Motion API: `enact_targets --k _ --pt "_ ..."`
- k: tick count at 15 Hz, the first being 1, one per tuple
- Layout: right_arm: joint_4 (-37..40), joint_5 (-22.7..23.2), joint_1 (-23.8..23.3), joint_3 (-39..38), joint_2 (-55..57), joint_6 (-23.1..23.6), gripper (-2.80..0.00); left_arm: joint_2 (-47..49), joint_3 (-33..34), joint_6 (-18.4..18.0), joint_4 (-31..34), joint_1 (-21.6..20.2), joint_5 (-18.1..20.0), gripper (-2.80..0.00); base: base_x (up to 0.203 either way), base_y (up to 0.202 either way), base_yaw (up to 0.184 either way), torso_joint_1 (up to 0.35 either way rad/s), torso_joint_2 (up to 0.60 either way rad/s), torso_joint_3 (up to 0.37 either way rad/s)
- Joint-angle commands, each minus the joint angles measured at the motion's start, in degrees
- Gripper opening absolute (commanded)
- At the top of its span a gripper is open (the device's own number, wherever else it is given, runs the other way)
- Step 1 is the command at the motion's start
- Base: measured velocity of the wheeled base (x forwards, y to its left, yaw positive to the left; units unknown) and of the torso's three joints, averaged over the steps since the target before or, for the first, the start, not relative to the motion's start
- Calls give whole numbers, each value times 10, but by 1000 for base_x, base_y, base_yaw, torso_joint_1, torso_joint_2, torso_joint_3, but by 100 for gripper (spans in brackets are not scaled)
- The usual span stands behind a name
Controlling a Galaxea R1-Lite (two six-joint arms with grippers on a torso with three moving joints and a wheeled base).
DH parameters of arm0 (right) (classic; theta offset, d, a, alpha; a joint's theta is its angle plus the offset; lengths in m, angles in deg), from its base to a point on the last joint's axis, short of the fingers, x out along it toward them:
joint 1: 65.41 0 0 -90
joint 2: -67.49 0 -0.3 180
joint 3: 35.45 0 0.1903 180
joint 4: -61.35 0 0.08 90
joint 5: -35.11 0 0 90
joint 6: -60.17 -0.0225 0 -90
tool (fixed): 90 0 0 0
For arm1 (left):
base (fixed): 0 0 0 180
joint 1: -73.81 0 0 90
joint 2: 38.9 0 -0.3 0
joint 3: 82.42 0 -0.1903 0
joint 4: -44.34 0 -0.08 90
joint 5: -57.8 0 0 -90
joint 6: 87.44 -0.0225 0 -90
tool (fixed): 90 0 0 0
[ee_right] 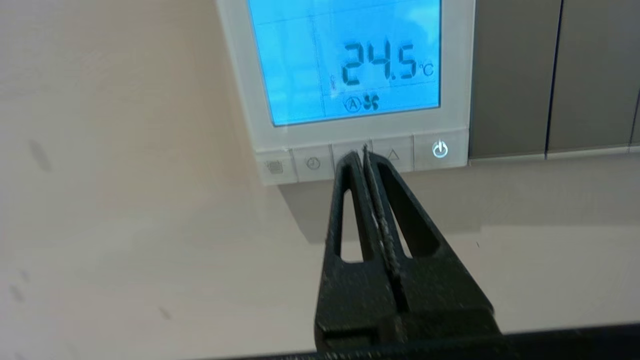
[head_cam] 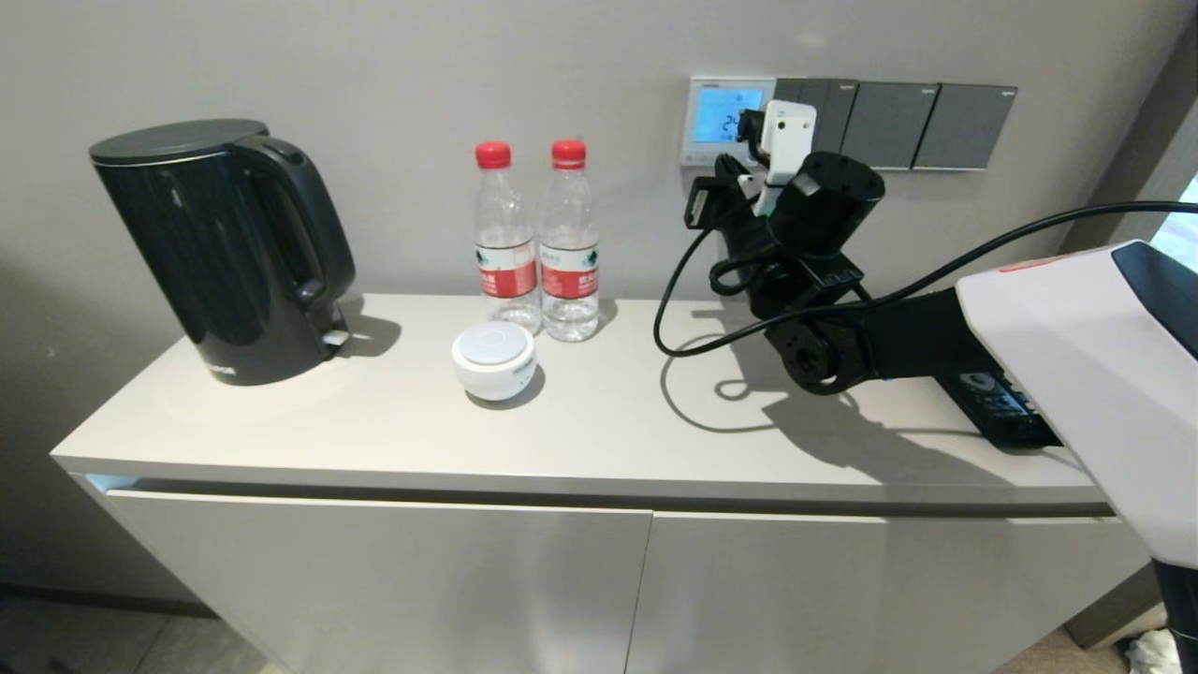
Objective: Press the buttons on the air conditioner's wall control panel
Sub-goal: Press the temperature decrease button
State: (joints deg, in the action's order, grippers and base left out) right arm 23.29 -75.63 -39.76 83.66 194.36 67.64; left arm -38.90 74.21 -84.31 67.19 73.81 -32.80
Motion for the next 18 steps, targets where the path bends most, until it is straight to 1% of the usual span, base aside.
enact_targets --k 1,6,11,18 --pt "-2 -1 -1 7 13 1 -280 0 0 1 0 0 0 -280 0 0 0 0 0 0" --pt "3 -1 -5 22 23 1 -280 0 0 0 0 0 0 -280 0 0 0 0 0 0" --pt "3 -1 -4 21 21 1 -280 0 0 1 0 0 0 -280 0 0 0 0 0 0" --pt "-5 -2 1 -7 3 0 -280 0 0 1 -1 0 0 -280 0 0 0 0 0 0"
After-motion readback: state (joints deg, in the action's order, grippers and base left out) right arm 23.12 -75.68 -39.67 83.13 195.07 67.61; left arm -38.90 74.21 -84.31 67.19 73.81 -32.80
